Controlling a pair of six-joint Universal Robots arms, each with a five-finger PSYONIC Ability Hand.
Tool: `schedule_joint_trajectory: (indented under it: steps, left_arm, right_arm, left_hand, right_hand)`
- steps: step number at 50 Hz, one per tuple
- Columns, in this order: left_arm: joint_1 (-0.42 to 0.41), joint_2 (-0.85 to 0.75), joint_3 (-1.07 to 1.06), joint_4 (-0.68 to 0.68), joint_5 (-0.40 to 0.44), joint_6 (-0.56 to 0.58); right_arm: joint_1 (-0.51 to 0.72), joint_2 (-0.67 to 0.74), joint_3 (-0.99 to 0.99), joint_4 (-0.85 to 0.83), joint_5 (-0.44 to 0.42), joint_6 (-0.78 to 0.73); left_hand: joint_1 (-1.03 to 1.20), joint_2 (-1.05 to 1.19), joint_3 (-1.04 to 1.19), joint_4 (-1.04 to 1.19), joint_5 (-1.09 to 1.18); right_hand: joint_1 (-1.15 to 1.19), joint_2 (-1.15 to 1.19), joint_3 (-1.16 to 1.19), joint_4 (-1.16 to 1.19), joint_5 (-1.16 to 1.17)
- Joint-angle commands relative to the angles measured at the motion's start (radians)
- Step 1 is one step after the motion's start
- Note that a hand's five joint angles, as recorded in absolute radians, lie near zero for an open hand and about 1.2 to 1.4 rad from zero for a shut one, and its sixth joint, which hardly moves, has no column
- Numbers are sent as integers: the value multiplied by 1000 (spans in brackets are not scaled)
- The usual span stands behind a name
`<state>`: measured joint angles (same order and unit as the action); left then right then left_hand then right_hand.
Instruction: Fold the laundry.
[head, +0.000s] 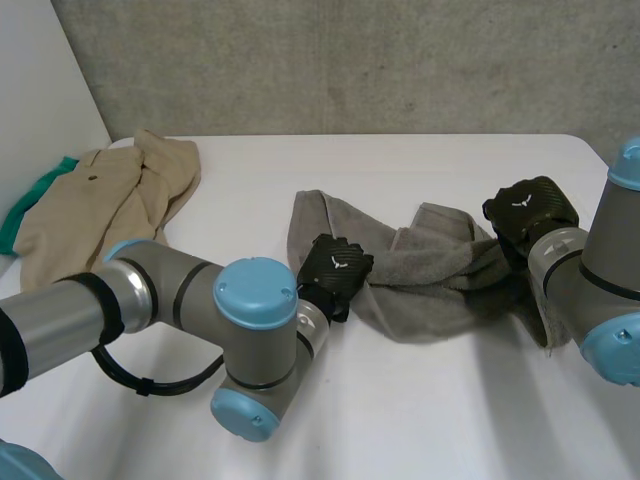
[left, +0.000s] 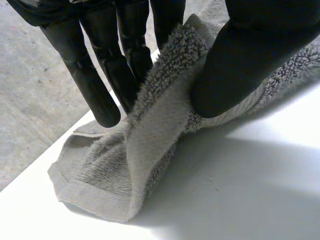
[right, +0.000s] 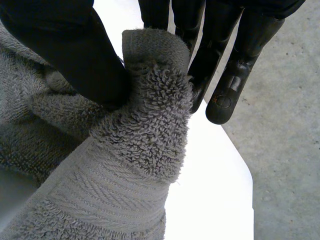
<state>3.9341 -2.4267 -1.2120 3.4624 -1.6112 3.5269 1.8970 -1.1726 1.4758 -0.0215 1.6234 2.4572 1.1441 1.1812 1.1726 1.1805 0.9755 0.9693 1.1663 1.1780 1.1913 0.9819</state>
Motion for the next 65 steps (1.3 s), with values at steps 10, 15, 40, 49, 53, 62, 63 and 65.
schedule_joint_trajectory:
  steps: [10, 15, 40, 49, 53, 62, 63, 65]
  left_arm:
    - [120, 454, -264, -38, -111, 4]
    - [206, 703, -397, -46, -85, 1]
    - [393, 351, 90, 46, -10, -6]
    - [344, 368, 5, 50, -1, -5]
    - [347, 383, -50, 49, -4, -5]
    - [352, 382, -67, 44, -10, -6]
    - [353, 383, -67, 44, -10, -6]
    - [353, 391, -69, 43, -10, -9]
  right_arm:
    - [-30, -76, -86, 264, 0, -81]
    - [-93, -151, -144, 414, -7, -83]
    - [-102, 185, -589, 212, -42, 134]
    - [-62, 94, -401, 371, -46, 223]
    - [-64, 13, -231, 374, -65, 348]
    - [-49, -79, 125, 246, -166, 546]
    - [-42, -93, 179, 201, -181, 565]
    - [-26, -105, 230, 155, -188, 568]
  left_hand:
    - [252, 215, 224, 216, 246]
    - [252, 215, 224, 216, 246]
    - [252, 215, 224, 216, 246]
    - [252, 215, 224, 216, 246]
    - [252, 215, 224, 216, 246]
    - [252, 215, 224, 216, 246]
    - [252, 215, 224, 216, 246]
    - [252, 215, 224, 216, 246]
  right_hand:
    - [427, 230, 218, 205, 240]
    - [427, 230, 218, 205, 240]
    - [427, 230, 218, 205, 240]
    - [-429, -626, -638, -651, -616]
    - [-511, -708, -720, -733, -698]
    - [-509, -706, -717, -731, -696]
    - [-500, -697, -709, -722, -687]
    - [-500, -697, -708, -722, -687]
